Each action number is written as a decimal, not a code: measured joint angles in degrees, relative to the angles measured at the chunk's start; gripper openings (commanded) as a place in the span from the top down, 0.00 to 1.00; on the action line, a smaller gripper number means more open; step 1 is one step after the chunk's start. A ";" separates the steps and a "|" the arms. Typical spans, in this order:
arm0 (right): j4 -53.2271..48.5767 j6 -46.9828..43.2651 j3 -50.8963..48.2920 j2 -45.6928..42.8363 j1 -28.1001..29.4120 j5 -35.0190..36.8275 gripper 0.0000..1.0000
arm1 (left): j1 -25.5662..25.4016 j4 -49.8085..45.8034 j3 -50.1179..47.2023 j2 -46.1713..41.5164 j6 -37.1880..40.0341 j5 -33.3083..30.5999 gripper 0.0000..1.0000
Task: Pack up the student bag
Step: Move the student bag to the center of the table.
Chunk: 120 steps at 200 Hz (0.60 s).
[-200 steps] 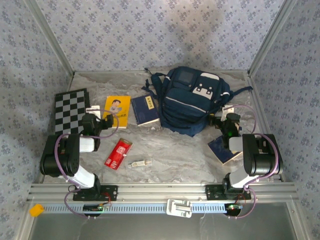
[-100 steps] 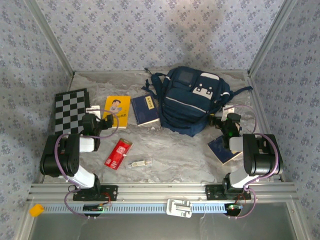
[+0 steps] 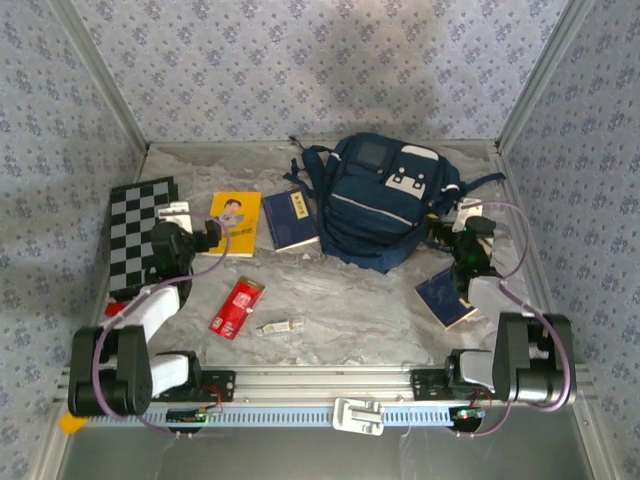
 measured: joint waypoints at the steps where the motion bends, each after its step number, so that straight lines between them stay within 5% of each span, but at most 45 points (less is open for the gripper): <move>1: -0.20 0.09 0.04 -0.20 -0.04 -0.02 0.00 | 0.02 -0.22 0.09 -0.24 -0.04 0.09 0.00; 62: -18.60 16.15 6.36 -13.92 -3.37 -2.43 0.00 | 0.11 -14.58 4.52 -11.52 -15.37 2.25 0.00; 120: -33.81 25.66 7.28 -14.93 -4.61 -9.53 0.00 | 0.87 -26.21 8.85 -11.74 -25.49 7.10 0.00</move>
